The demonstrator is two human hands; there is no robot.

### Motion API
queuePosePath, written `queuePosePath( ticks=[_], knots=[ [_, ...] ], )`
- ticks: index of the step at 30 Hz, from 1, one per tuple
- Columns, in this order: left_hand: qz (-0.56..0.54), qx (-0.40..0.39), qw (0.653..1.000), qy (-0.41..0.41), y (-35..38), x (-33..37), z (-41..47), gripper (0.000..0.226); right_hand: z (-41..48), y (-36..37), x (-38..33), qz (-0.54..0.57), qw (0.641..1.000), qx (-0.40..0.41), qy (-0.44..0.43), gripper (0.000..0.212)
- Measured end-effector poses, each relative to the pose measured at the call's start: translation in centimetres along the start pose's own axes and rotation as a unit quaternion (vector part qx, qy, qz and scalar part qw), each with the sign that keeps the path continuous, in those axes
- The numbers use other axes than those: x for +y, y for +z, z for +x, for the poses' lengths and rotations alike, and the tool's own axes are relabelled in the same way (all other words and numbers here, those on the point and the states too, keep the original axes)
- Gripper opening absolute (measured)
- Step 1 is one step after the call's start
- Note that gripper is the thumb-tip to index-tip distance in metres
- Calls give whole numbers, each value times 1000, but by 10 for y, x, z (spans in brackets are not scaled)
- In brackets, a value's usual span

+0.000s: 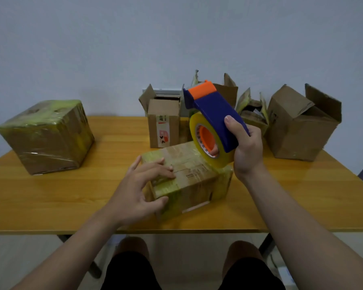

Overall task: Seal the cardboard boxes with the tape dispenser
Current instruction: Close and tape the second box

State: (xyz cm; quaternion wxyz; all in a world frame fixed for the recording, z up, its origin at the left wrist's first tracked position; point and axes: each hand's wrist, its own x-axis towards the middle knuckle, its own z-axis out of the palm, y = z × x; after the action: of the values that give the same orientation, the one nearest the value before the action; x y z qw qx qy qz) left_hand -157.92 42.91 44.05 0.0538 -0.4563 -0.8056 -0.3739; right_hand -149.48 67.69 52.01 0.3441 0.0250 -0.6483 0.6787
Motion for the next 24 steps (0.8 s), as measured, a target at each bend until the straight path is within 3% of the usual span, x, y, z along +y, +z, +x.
queuePosePath(
  ticks=[3, 6, 9, 13, 16, 20, 24],
  knots=[
    [-111, -17, 993, -28, -7, -11, -2, 52, -3, 12, 2, 28, 999, -24, -23, 32],
    [-165, 84, 977, -100, -11, -25, 2, 52, -7, 18, 11, 37, 999, -31, -9, 29],
    [-112, 197, 956, -189, -11, -31, 14, 56, -11, 21, 23, 53, 998, -18, 17, 29],
    [37, 263, 932, -247, 0, -10, 28, 49, -15, 21, 34, 82, 996, 18, 20, 27],
    [34, 273, 935, -226, 34, 25, 25, 26, -20, 22, 40, 82, 997, 6, -12, 28],
    [72, 206, 959, -181, 86, 59, 25, 46, -22, 22, 45, 73, 996, 35, -25, 27],
    [55, 215, 961, -165, 91, 53, 25, 47, -24, 22, 49, 81, 996, 32, -34, 26]
  ],
)
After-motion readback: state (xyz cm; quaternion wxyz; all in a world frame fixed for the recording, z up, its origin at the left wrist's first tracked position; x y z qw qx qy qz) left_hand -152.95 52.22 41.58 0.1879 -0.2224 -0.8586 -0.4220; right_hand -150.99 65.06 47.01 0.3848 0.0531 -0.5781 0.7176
